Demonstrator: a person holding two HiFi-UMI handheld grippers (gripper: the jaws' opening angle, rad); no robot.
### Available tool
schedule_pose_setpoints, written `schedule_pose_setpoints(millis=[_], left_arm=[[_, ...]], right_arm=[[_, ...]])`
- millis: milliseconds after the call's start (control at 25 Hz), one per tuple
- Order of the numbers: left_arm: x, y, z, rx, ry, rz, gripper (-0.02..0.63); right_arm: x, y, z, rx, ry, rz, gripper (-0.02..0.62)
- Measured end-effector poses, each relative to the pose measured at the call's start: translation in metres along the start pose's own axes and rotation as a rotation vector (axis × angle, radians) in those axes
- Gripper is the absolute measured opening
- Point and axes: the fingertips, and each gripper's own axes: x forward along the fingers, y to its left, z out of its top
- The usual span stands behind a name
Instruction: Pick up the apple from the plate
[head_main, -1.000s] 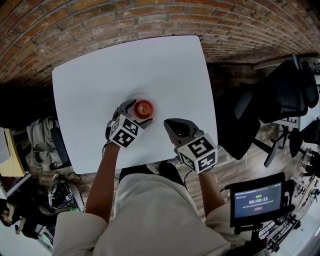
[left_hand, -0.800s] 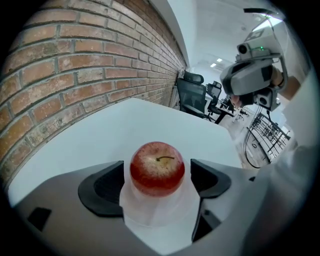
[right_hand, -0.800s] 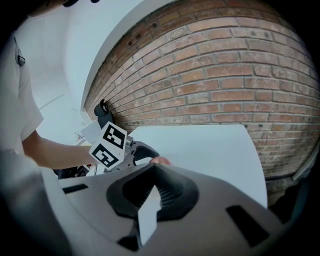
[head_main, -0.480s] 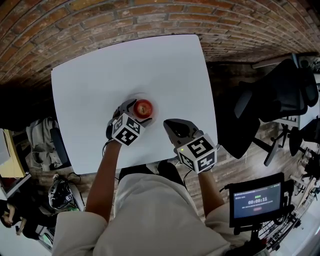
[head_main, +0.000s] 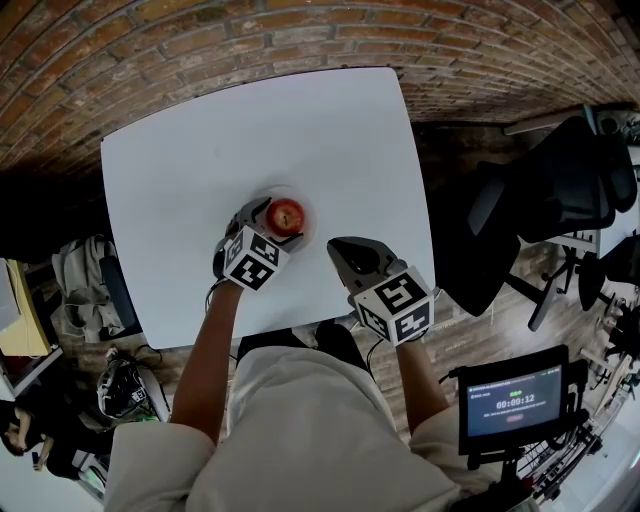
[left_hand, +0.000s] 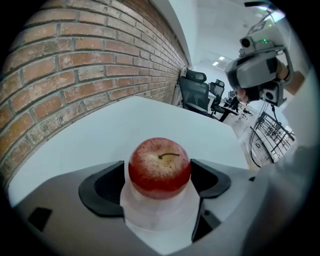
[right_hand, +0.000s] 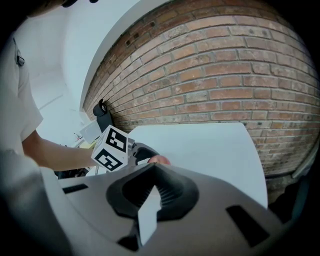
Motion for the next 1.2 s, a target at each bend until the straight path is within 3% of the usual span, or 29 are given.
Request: schedule_pose_setpoints(millis=[1200], left_arm=[[0.0052, 0.0047, -0.0068, 0.055, 0.026, 0.051, 0.390]], right_arm=[[-0.0018, -0.0053, -0.0064, 0.006, 0.003, -0.004, 0.002]])
